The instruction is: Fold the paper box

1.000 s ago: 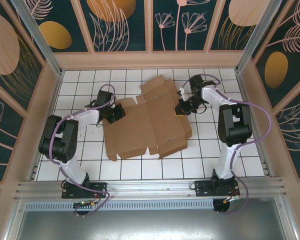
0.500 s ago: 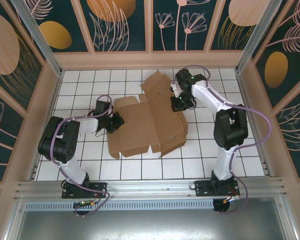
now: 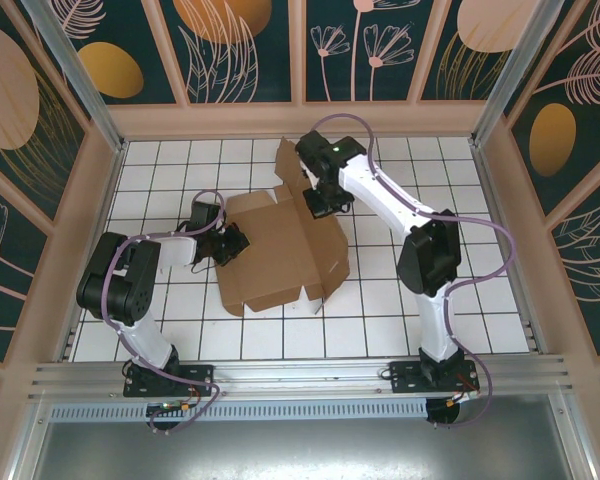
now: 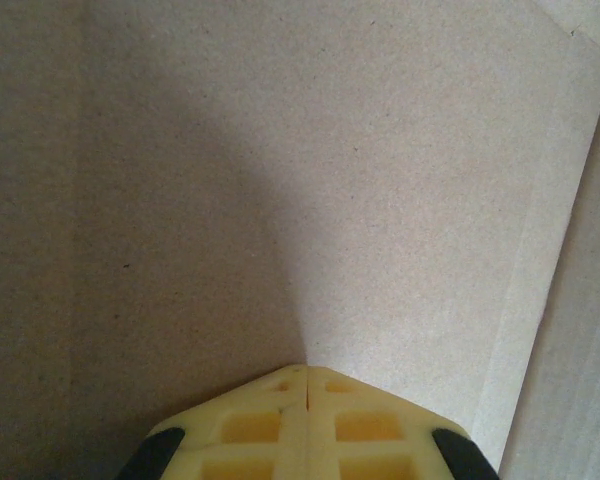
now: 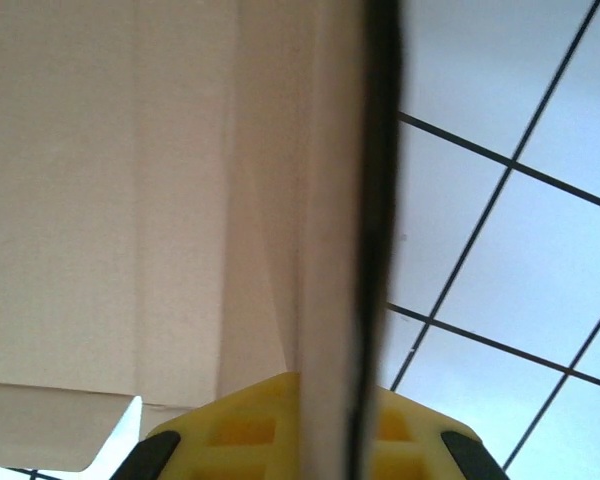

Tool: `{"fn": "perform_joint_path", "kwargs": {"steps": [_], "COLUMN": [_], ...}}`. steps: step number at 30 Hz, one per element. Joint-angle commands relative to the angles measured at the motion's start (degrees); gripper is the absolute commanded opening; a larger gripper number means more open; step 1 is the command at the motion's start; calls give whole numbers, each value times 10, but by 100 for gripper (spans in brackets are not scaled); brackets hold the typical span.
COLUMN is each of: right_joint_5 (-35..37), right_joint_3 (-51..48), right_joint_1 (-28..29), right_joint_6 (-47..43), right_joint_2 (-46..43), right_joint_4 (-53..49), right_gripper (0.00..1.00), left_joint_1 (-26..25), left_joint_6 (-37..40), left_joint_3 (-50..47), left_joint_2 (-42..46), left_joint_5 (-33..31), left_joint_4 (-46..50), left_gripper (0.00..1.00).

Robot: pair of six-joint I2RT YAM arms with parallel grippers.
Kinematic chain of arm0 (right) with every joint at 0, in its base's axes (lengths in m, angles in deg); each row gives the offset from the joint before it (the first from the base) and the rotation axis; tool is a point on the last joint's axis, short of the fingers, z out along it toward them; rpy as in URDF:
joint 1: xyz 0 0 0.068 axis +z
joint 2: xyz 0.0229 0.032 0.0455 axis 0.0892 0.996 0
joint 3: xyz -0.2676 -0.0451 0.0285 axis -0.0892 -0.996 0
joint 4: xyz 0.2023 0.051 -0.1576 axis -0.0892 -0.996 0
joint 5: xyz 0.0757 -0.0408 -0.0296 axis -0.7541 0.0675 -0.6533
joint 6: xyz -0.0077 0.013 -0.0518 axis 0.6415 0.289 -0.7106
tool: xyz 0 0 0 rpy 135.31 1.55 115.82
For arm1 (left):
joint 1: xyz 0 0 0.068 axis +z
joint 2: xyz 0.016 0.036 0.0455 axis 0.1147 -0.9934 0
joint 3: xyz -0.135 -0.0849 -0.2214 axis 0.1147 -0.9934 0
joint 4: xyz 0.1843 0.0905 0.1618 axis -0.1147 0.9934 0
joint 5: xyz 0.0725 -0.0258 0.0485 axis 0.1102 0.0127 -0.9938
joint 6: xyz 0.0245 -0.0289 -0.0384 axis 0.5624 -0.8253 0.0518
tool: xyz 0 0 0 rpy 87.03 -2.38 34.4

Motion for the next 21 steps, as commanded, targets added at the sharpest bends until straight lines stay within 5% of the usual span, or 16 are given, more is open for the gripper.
{"fn": "perform_joint_path", "kwargs": {"steps": [1,10,21], "right_joint_5": [-65,-165,14], "right_joint_3": [-22,-71,52], "right_joint_1": [20,25,90], "right_joint_6": [16,60,81], "right_joint_2": [20,-21,66], "right_joint_4": [32,116,15], "right_gripper": [0,0,0], "left_joint_1": [-12,-11,-11], "left_joint_6": [-1,-3,-3], "left_joint_3": [-7,-4,-3], "left_joint_2": [-16,-13,-9], "left_joint_5": [21,21,12], "left_joint_4": [7,8,16], "left_gripper": [0,0,0]}}
